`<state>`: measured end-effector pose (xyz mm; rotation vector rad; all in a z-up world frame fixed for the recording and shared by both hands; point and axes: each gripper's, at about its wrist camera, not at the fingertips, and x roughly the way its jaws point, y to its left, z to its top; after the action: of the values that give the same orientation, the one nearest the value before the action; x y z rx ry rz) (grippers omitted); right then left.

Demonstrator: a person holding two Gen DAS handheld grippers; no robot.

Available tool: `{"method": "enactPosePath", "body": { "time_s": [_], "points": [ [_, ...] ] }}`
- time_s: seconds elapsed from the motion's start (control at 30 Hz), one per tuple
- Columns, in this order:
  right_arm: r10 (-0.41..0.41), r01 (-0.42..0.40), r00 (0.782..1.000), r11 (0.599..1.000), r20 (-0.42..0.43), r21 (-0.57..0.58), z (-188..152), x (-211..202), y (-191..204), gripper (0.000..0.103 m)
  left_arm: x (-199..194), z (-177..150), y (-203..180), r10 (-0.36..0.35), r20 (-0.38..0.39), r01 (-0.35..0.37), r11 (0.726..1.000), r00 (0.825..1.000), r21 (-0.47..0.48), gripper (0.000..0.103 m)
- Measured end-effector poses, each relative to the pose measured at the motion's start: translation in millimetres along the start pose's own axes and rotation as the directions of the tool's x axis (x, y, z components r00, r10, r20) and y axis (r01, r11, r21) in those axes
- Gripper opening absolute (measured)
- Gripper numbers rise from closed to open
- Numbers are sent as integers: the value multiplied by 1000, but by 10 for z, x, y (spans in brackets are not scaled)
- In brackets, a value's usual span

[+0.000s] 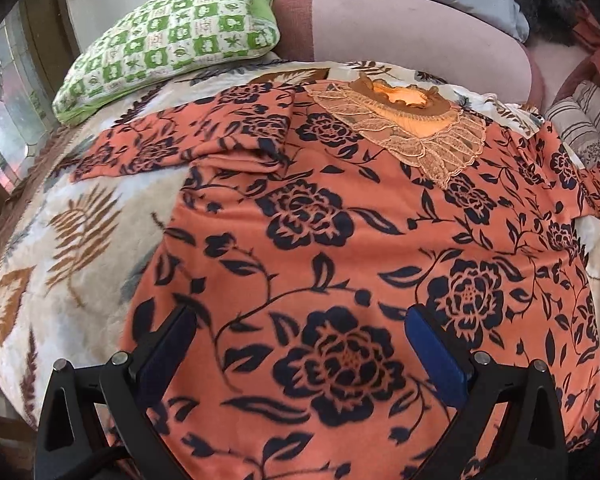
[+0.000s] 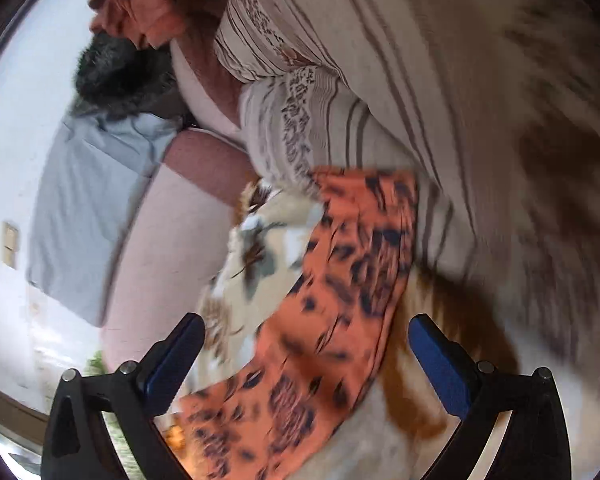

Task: Fold small clothes

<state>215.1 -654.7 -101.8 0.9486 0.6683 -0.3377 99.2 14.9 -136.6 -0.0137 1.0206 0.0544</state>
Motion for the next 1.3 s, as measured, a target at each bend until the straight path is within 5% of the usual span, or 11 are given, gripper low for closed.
{"method": "enactPosePath", "body": {
  "time_s": [0.13,0.23,0.3,0.4,0.6,0.8,0.97,1.07,1.13,1.2,1.3],
  "points": [
    [-132,132,991,991,-6,14,156,366,-57,91,71,27,-15,-11,9,11,1000,1000,3,103],
    [-231,231,971,973,-58,-4,179,658,-80,63,112,30,37,-20,14,20,1000,1000,0,103],
    [-276,274,960,960,-46,-50,228,798,-50,22,122,18,106,-19,12,19,1000,1000,-2,103],
    [-258,260,966,950,30,-173,173,739,271,8,128,-20,306,6,19,-5,999,1000,-38,103],
    [119,-91,992,879,30,-468,-623,20,1871,7,46,-80,767,21,60,-10,985,998,-172,103],
    [342,-403,915,733,-215,-548,-2327,-289,3245,7,-238,-181,1270,49,143,-10,966,989,-259,103],
    [286,-492,855,713,-433,-501,-3662,484,3604,17,-317,-306,1825,86,154,-20,922,984,-388,103],
    [62,-437,826,699,-561,-566,-4346,1148,3445,86,-277,-335,2110,98,133,-34,906,986,-421,103],
    [120,-490,790,713,-601,-501,-4323,1152,3322,86,-271,-337,2273,113,145,-40,902,983,-430,103],
    [129,-457,831,713,-541,-532,-4159,1003,3276,86,-237,-294,2407,112,145,-36,895,983,-445,103],
    [165,-448,848,731,-503,-515,-3875,889,3304,89,-206,-157,2589,75,162,15,871,984,-491,103]
  ]
}}
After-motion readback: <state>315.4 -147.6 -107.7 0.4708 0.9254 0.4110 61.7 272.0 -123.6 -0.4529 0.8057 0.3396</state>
